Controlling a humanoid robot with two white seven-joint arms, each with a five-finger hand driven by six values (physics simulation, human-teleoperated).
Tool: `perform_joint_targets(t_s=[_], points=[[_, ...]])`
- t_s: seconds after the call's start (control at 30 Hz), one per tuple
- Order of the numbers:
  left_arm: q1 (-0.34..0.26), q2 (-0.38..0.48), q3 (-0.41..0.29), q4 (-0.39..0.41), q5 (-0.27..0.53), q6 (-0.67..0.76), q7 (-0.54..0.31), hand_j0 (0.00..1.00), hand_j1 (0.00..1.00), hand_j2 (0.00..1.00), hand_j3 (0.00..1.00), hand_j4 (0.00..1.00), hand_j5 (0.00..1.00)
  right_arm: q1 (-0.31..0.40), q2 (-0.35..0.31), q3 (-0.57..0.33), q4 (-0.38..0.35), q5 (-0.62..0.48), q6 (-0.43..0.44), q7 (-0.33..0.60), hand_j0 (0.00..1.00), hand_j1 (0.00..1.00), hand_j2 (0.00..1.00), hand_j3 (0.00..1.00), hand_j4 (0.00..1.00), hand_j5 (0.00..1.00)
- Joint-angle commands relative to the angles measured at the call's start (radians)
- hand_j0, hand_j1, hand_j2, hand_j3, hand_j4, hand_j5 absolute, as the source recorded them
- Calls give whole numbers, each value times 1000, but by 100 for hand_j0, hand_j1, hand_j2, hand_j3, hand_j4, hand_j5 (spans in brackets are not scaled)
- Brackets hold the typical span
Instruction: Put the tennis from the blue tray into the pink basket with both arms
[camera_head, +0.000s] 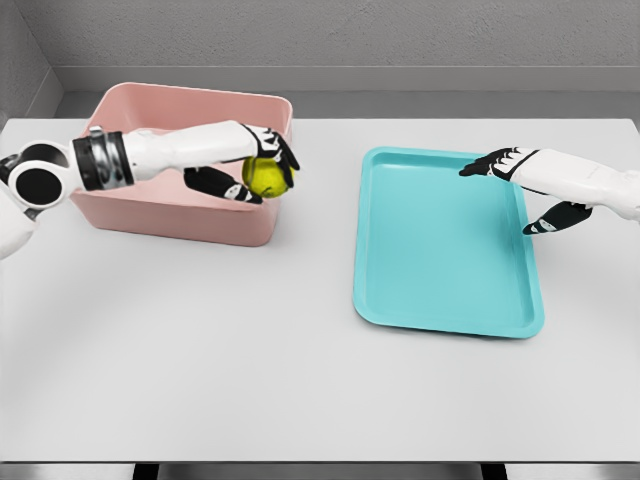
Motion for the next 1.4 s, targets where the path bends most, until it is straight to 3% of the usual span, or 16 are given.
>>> perform_joint_targets(t_s=[0.0, 0.17, 0.83, 1.13, 1.37], points=[[0, 0, 11, 22, 7, 2, 4, 54, 54, 54, 54, 54, 54, 0, -1, -1, 0, -7, 2, 0, 100, 100, 100, 100, 100, 100], [0, -2, 13, 101, 10, 2, 21, 54, 54, 54, 54, 54, 54, 0, -1, 1, -2, -7, 2, 0, 100, 100, 100, 100, 100, 100], [0, -8, 47, 233, -17, 2, 10, 54, 54, 54, 54, 54, 54, 0, -1, 1, -2, -7, 2, 0, 100, 100, 100, 100, 100, 100], [-12, -71, 60, 374, -62, 2, 10, 54, 54, 54, 54, 54, 54, 0, -1, 1, -2, -7, 2, 0, 100, 100, 100, 100, 100, 100], [-14, -77, 62, 394, -62, 2, 12, 56, 56, 56, 56, 56, 56, 0, -1, 1, -2, -7, 2, 0, 100, 100, 100, 100, 100, 100]])
